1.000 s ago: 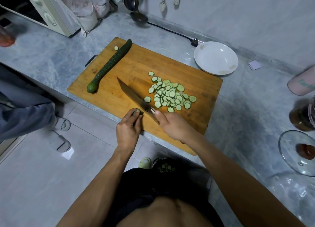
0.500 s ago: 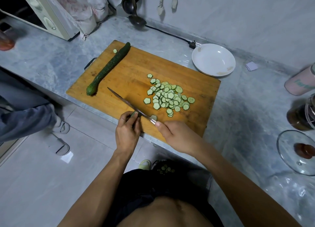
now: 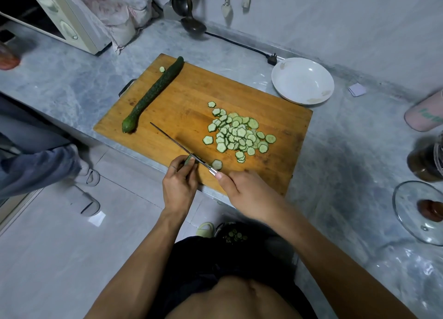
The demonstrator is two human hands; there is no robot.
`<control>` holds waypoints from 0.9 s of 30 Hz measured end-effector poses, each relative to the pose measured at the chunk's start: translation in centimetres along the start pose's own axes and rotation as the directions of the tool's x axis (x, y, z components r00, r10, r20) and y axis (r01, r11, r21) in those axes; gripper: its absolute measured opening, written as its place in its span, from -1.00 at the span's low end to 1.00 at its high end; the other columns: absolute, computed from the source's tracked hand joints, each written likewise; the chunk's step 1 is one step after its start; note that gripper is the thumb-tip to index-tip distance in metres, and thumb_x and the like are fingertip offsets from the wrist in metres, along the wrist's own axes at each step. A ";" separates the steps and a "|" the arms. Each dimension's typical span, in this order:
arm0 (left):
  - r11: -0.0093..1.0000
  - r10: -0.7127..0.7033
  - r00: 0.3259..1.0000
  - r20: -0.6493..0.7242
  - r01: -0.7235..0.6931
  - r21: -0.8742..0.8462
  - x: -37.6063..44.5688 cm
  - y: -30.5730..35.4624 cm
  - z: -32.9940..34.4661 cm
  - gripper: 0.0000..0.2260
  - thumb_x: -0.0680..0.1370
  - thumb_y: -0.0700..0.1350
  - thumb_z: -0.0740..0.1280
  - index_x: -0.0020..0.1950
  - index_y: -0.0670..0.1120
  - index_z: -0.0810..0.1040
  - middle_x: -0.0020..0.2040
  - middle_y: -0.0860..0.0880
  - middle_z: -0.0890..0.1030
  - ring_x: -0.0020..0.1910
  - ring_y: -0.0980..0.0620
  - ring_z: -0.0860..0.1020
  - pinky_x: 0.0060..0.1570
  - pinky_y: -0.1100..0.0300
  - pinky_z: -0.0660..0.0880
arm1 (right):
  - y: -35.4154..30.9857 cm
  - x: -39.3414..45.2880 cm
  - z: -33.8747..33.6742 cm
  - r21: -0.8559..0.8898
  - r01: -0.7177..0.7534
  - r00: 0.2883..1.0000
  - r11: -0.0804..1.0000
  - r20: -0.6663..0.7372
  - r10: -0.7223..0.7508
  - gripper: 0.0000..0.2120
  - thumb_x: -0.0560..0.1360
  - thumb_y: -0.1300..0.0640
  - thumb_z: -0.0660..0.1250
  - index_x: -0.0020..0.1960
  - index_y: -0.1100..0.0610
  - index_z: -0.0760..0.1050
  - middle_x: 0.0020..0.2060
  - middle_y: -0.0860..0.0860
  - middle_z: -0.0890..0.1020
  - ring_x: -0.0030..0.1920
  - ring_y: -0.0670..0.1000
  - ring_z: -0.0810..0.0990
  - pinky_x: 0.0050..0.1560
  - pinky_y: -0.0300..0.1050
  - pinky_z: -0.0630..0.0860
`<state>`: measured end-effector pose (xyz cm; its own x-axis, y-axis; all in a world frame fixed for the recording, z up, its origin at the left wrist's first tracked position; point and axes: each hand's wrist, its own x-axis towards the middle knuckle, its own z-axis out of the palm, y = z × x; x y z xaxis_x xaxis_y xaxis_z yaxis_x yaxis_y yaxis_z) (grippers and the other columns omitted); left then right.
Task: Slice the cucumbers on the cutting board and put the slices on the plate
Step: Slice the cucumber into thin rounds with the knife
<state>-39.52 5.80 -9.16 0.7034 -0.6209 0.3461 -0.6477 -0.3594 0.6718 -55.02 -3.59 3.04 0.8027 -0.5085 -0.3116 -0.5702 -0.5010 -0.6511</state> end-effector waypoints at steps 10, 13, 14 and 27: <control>0.998 0.059 0.997 0.053 -0.058 -0.022 0.8 -0.8 -0.8 -0.85 0.48 -0.35 0.41 0.02 -0.23 0.70 0.10 -0.14 0.63 -0.04 -0.01 0.61 0.06 0.50 0.38 | -0.6 -0.8 0.6 0.040 -0.065 0.998 0.997 0.024 0.064 -0.55 0.67 -0.18 -0.04 -0.31 0.01 0.26 -0.34 -0.04 0.40 -0.16 0.07 0.38 -0.18 -0.05 0.28; 0.998 0.053 0.997 0.047 -0.051 -0.035 0.9 -0.9 -0.8 -0.85 0.48 -0.36 0.41 0.02 -0.23 0.70 0.09 -0.13 0.64 -0.03 0.01 0.60 0.08 0.52 0.37 | -1.0 -0.8 0.6 0.054 -0.056 0.998 0.997 -0.002 0.056 -0.54 0.68 -0.16 -0.02 -0.32 0.03 0.27 -0.36 -0.03 0.40 -0.17 0.08 0.39 -0.19 -0.05 0.28; 0.998 0.044 0.998 0.044 -0.042 -0.042 0.9 -0.9 -0.7 -0.85 0.49 -0.36 0.41 0.02 -0.23 0.70 0.09 -0.13 0.64 -0.03 0.01 0.60 0.07 0.51 0.38 | -1.2 -0.9 0.6 0.058 -0.055 0.998 0.997 -0.009 0.055 -0.53 0.68 -0.15 -0.01 -0.32 0.04 0.28 -0.36 -0.02 0.41 -0.19 0.08 0.40 -0.21 -0.03 0.29; 0.996 0.006 0.999 0.039 -0.002 -0.093 0.6 -0.9 -0.3 -0.83 0.50 -0.34 0.39 0.05 -0.22 0.70 0.13 -0.13 0.63 -0.03 -0.01 0.62 0.04 0.45 0.44 | -1.3 -1.5 1.1 0.050 -0.070 0.997 0.996 -0.011 0.071 -0.53 0.68 -0.14 -0.04 -0.33 0.05 0.26 -0.37 0.00 0.39 -0.30 -0.03 0.35 -0.23 -0.08 0.23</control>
<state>-38.37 5.99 -9.36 0.6875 -0.6499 0.3241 -0.6192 -0.2914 0.7292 -55.30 -1.42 3.62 0.7585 -0.5501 -0.3493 -0.6155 -0.4286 -0.6614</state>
